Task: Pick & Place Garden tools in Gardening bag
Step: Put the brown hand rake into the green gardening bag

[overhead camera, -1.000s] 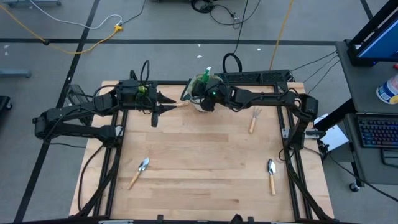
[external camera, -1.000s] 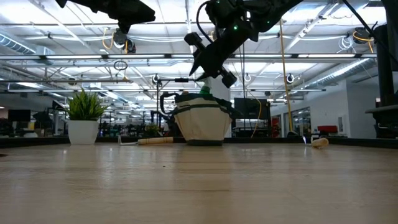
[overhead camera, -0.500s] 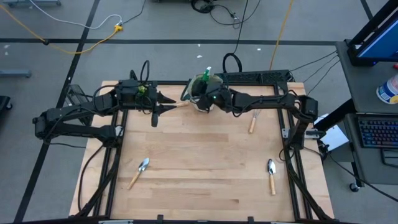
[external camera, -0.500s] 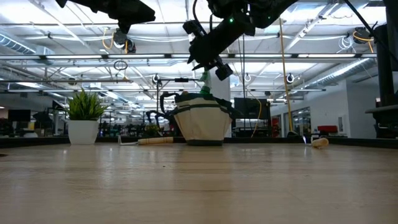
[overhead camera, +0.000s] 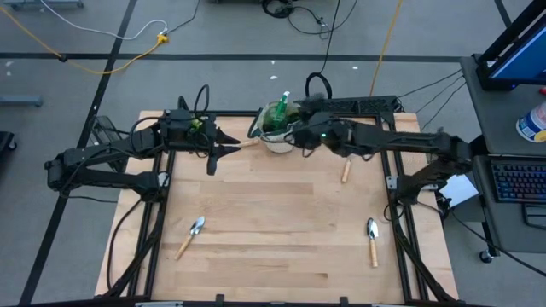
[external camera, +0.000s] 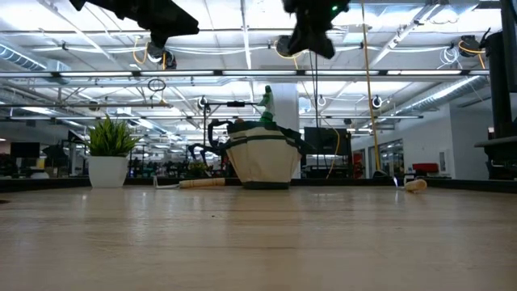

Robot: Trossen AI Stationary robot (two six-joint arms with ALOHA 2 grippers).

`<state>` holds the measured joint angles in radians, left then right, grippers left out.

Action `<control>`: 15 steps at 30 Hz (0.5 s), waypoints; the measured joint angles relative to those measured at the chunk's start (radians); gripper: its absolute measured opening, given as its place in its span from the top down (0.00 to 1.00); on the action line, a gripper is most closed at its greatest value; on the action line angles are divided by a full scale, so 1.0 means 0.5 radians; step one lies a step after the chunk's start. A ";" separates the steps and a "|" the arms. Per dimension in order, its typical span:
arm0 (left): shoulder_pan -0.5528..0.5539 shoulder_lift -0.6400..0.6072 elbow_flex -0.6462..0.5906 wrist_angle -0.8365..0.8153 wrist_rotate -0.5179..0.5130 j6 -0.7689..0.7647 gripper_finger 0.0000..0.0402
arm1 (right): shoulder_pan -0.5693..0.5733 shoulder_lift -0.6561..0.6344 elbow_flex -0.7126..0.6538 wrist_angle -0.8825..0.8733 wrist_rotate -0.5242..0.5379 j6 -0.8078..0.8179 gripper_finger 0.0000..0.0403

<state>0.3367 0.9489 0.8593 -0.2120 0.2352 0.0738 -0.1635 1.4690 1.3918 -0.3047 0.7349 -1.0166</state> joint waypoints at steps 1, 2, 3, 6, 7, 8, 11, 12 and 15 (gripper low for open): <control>0.000 0.000 0.000 0.000 0.000 0.000 0.76 | 0.005 -0.039 0.000 -0.081 0.000 0.142 0.85; 0.000 0.000 0.000 0.000 0.000 0.000 0.76 | 0.012 -0.079 0.000 -0.158 0.000 0.267 0.86; 0.000 0.000 0.000 0.000 -0.001 0.000 0.76 | 0.017 -0.120 0.000 -0.247 0.000 0.385 0.87; 0.000 0.000 0.000 -0.001 -0.001 0.000 0.76 | 0.026 -0.221 0.000 -0.452 -0.003 0.706 0.89; 0.000 -0.001 0.000 -0.001 -0.001 -0.001 0.76 | 0.030 -0.251 0.000 -0.521 -0.004 0.815 0.89; 0.000 0.000 0.000 -0.002 -0.001 -0.002 0.76 | 0.031 -0.277 0.000 -0.580 -0.003 0.918 0.89; 0.000 0.000 0.000 -0.004 -0.002 -0.027 0.76 | 0.031 -0.345 0.000 -0.738 -0.004 1.217 0.90; 0.000 0.000 0.000 -0.005 -0.003 -0.043 0.76 | 0.031 -0.362 0.000 -0.787 -0.004 1.309 0.90; -0.001 -0.001 0.000 -0.028 -0.053 -0.062 0.76 | 0.030 -0.405 0.000 -0.957 -0.004 1.564 0.90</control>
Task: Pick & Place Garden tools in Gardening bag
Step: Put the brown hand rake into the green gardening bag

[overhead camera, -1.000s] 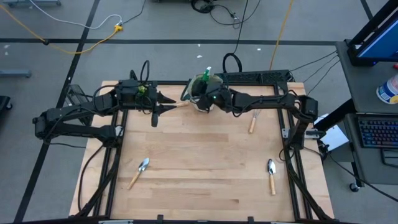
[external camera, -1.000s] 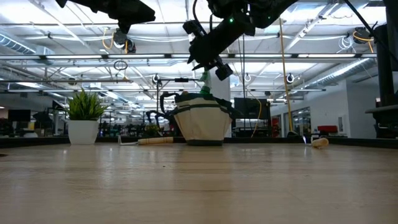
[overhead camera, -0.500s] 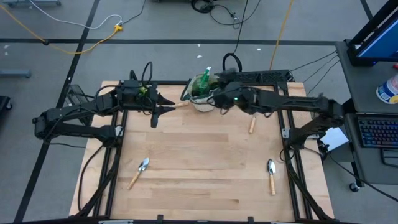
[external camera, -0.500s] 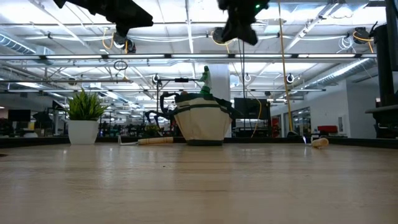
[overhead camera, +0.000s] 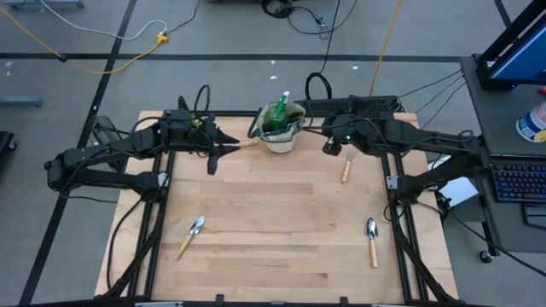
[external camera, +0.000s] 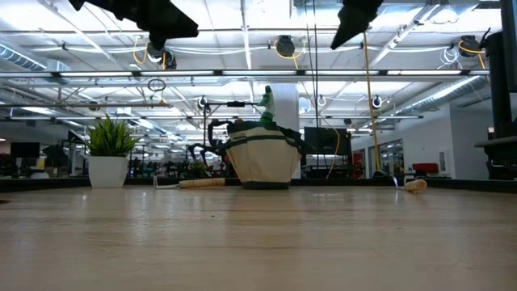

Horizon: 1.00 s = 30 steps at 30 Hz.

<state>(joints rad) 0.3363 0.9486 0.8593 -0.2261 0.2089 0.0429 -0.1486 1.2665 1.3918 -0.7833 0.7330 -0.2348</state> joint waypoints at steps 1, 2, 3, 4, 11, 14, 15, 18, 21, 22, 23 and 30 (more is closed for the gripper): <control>0.001 0.000 0.000 -0.021 -0.021 0.000 0.76 | 0.000 -0.005 0.000 -0.053 0.000 0.072 0.90; 0.001 0.000 0.000 -0.044 -0.053 0.000 0.76 | 0.000 -0.011 0.000 -0.115 -0.001 0.134 0.90; 0.001 0.000 0.000 -0.069 -0.087 -0.001 0.76 | 0.000 -0.018 0.000 -0.184 -0.002 0.193 0.90; 0.001 0.000 0.000 -0.086 -0.117 0.000 0.76 | 0.000 -0.021 0.000 -0.253 -0.003 0.249 0.90; 0.001 0.000 0.000 -0.139 -0.281 -0.058 0.76 | -0.001 -0.022 -0.001 -0.621 -0.250 0.703 0.88; 0.001 0.001 0.000 -0.143 -0.326 -0.112 0.76 | -0.002 -0.022 -0.001 -0.702 -0.328 0.877 0.87; 0.002 0.001 0.000 -0.144 -0.333 -0.128 0.76 | -0.002 -0.022 -0.001 -0.726 -0.331 0.926 0.86; 0.002 0.001 0.000 -0.188 -0.335 -0.138 0.76 | -0.004 -0.023 -0.001 -0.804 -0.375 1.044 0.85; 0.001 0.000 0.000 -0.235 -0.379 -0.157 0.76 | -0.018 -0.022 -0.001 -0.859 -0.516 1.161 0.83; 0.002 0.000 0.000 -0.258 -0.394 -0.158 0.76 | -0.018 -0.023 -0.001 -0.866 -0.558 1.196 0.83; 0.002 0.000 0.000 -0.281 -0.413 -0.158 0.76 | -0.018 -0.023 -0.001 -0.870 -0.583 1.225 0.82; 0.002 0.001 0.000 -0.332 -0.490 -0.157 0.76 | -0.031 -0.023 -0.001 -1.014 -0.660 1.398 0.75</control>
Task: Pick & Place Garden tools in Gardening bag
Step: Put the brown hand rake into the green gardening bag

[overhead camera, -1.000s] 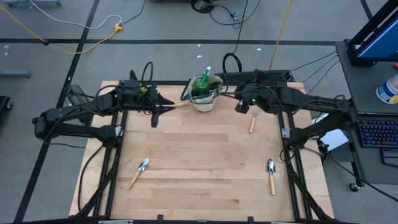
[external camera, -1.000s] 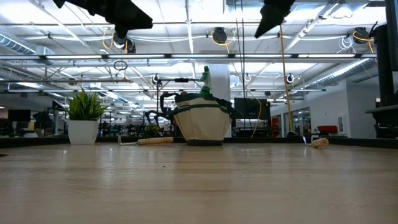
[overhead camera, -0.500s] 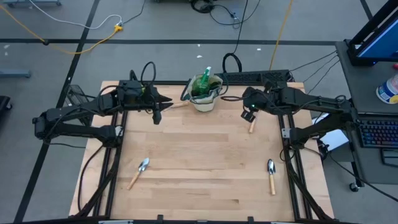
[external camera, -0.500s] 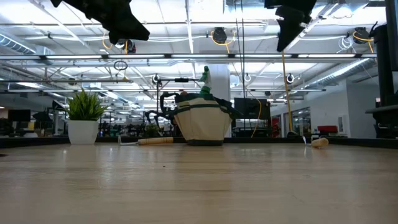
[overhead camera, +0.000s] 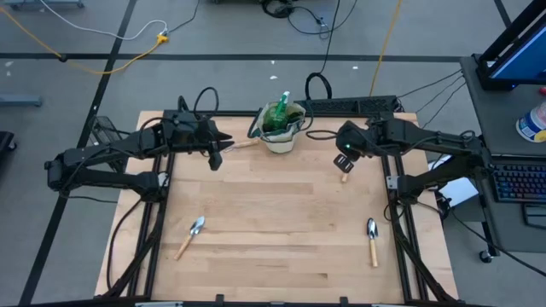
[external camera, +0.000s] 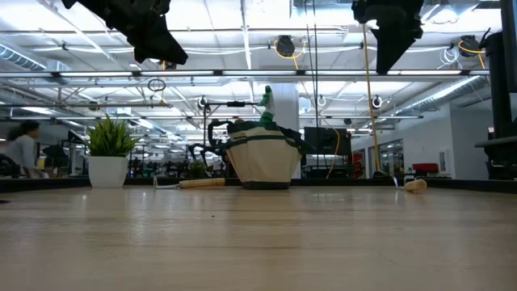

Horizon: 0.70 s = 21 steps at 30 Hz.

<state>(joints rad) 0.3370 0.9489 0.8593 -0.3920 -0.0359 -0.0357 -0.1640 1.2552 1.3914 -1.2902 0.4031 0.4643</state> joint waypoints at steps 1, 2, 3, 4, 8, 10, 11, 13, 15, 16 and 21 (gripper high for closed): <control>0.000 0.000 0.000 0.000 -0.001 0.001 0.76 | -0.006 0.000 0.000 -0.016 -0.019 0.036 0.74; 0.000 -0.001 0.000 0.000 -0.001 0.006 0.76 | -0.012 0.000 -0.001 -0.023 -0.029 0.074 0.72; 0.000 0.000 0.000 0.000 -0.001 0.015 0.76 | -0.015 0.000 -0.009 -0.021 -0.028 0.109 0.71; 0.000 0.000 0.000 -0.001 -0.001 0.027 0.76 | -0.021 -0.001 -0.025 -0.016 -0.028 0.144 0.70; 0.000 -0.001 0.000 -0.001 -0.002 0.091 0.76 | -0.067 0.000 -0.128 0.005 -0.031 0.318 0.64; 0.000 0.000 0.000 -0.001 -0.004 0.138 0.76 | -0.094 0.001 -0.210 0.032 -0.029 0.421 0.62; 0.000 0.000 0.000 -0.001 -0.004 0.162 0.76 | -0.110 0.001 -0.256 0.053 -0.024 0.482 0.61; 0.002 0.000 0.000 -0.001 -0.012 0.182 0.76 | -0.159 0.001 -0.343 0.098 -0.023 0.651 0.59; 0.009 0.000 0.000 -0.001 -0.038 0.177 0.76 | -0.213 0.001 -0.432 0.138 -0.026 0.815 0.58; 0.014 0.000 0.000 -0.001 -0.039 0.173 0.76 | -0.239 0.001 -0.476 0.157 -0.025 0.895 0.58; 0.048 0.000 0.000 -0.002 -0.039 0.217 0.76 | -0.354 0.001 -0.691 0.241 -0.119 1.242 0.57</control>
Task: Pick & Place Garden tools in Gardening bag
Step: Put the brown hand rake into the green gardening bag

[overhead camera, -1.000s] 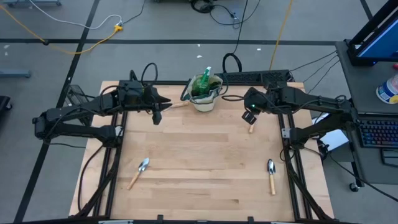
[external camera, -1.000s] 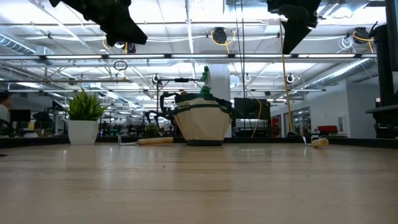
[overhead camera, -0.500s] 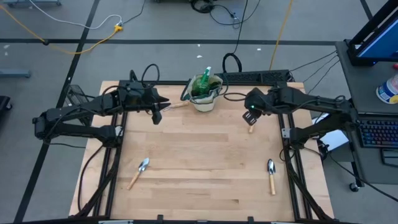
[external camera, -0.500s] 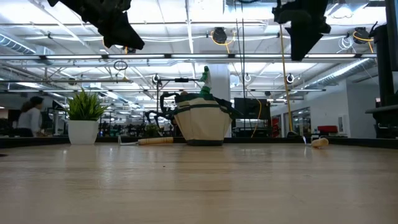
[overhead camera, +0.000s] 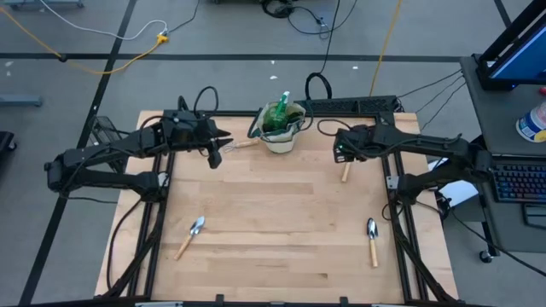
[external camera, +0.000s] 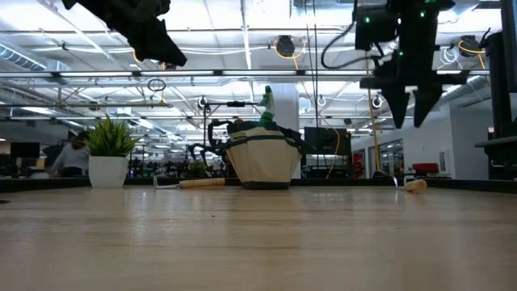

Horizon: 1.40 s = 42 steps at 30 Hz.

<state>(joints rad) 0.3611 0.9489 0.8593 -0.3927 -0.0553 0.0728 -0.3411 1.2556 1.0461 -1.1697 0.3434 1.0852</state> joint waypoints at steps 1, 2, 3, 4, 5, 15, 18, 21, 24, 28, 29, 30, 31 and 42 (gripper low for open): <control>0.007 0.000 0.000 0.000 0.000 0.015 0.76 | -0.021 0.000 -0.037 0.010 -0.029 0.055 0.57; 0.016 0.000 0.000 0.000 0.000 0.035 0.76 | -0.037 0.000 -0.072 0.027 -0.068 0.100 0.57; 0.026 0.000 0.000 0.000 0.000 0.055 0.76 | -0.054 0.000 -0.107 0.047 -0.106 0.145 0.57; 0.036 0.000 0.000 0.000 0.000 0.076 0.76 | -0.069 0.000 -0.142 0.072 -0.124 0.188 0.57; 0.048 0.000 0.000 -0.001 0.001 0.096 0.76 | -0.079 0.000 -0.174 0.106 -0.147 0.232 0.57; 0.208 0.000 0.000 -0.005 0.212 0.130 0.76 | -0.163 0.000 -0.440 0.491 -0.275 0.379 0.57; 0.287 0.000 0.000 -0.004 0.381 0.118 0.76 | -0.199 0.000 -0.488 0.572 -0.277 0.362 0.57; 0.358 0.000 0.000 -0.003 0.518 0.070 0.76 | -0.248 0.000 -0.510 0.588 -0.278 0.315 0.58; 0.414 -0.005 0.000 -0.002 0.675 0.062 0.76 | -0.284 0.000 -0.525 0.592 -0.279 0.301 0.58; 0.446 -0.058 0.000 -0.003 0.770 0.030 0.76 | -0.328 0.005 -0.526 0.626 -0.278 0.204 0.58; 0.445 -0.086 0.000 -0.003 0.783 0.020 0.76 | -0.334 0.006 -0.526 0.641 -0.278 0.190 0.58; 0.442 -0.118 0.000 -0.003 0.791 0.010 0.76 | -0.340 0.006 -0.526 0.659 -0.279 0.171 0.57; 0.440 -0.158 0.000 -0.003 0.792 0.005 0.76 | -0.342 0.006 -0.526 0.679 -0.278 0.153 0.58; 0.441 -0.620 -0.111 -0.006 0.618 -0.028 0.76 | -0.341 0.006 -0.526 0.709 -0.320 0.191 0.58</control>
<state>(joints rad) 0.5816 0.6387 0.8038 -0.3955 0.2537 0.0589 -0.5117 1.2587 0.7830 -0.8150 0.1835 1.1807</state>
